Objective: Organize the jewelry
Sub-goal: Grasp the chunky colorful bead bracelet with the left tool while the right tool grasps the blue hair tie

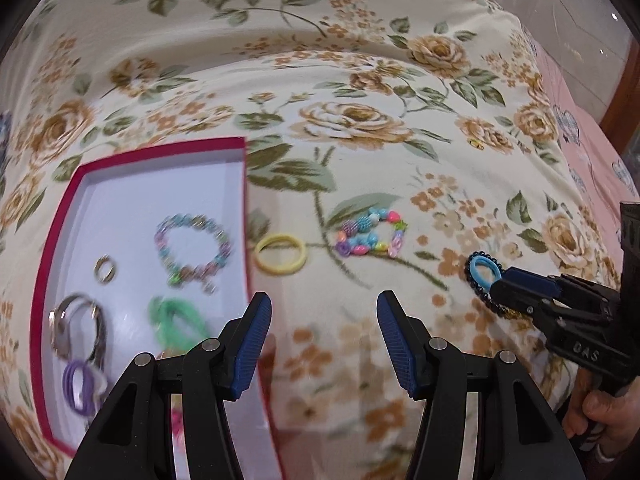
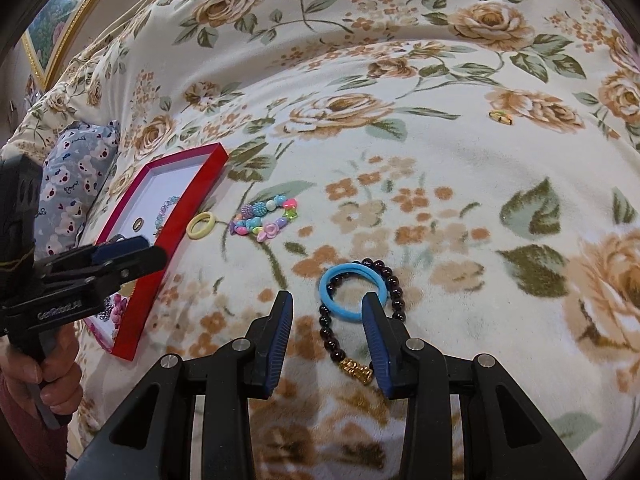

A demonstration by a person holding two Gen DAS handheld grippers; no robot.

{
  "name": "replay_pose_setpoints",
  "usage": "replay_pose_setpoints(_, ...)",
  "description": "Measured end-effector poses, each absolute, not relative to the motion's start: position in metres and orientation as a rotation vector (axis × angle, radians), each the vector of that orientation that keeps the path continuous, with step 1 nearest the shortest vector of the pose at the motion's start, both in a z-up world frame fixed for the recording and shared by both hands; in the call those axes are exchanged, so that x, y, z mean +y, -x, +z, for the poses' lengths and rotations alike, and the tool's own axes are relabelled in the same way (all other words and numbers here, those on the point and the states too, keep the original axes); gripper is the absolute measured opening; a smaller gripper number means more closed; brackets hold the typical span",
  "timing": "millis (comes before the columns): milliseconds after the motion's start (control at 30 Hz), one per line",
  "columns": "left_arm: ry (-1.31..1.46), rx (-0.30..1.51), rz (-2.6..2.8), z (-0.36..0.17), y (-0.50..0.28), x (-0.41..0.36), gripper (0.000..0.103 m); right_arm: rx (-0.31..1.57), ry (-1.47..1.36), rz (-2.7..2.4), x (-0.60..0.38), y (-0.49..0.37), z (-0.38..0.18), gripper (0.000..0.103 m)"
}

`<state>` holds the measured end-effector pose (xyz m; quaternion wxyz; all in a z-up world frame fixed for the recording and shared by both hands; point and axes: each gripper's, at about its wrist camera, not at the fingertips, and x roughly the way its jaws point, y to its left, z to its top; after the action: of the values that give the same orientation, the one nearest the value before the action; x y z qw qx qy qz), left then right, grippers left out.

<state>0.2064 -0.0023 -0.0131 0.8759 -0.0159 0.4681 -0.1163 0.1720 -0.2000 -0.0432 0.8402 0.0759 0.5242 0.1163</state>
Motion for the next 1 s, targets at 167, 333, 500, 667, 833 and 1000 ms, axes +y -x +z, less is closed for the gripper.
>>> replay_pose_setpoints(167, 0.008, 0.994, -0.244, -0.025, -0.239, -0.017, 0.055, 1.113, -0.173, 0.232, -0.207, -0.177, -0.046, 0.037)
replay_pose_setpoints(333, 0.000, 1.012, -0.234, -0.041, -0.267, -0.028, 0.055, 1.132, -0.168, 0.232, -0.210, -0.183, -0.054, 0.036)
replay_pose_setpoints(500, -0.064, 1.045, -0.244, -0.059, -0.291, -0.047, 0.055, 1.141, -0.144, 0.230, -0.207, -0.186, -0.061, 0.029)
replay_pose_setpoints(667, -0.111, 1.061, -0.280, -0.066, -0.298, -0.061, 0.039, 1.138, -0.132, 0.220, -0.209, -0.187, -0.065, 0.015)
replay_pose_setpoints(833, -0.137, 1.058, -0.331, -0.066, -0.296, -0.066, 0.015, 1.129, -0.156, 0.218, -0.212, -0.186, -0.063, 0.005)
replay_pose_setpoints(1000, -0.096, 1.030, -0.357, -0.056, -0.283, -0.060, 0.014, 1.106, -0.183, 0.232, -0.213, -0.179, -0.052, 0.004)
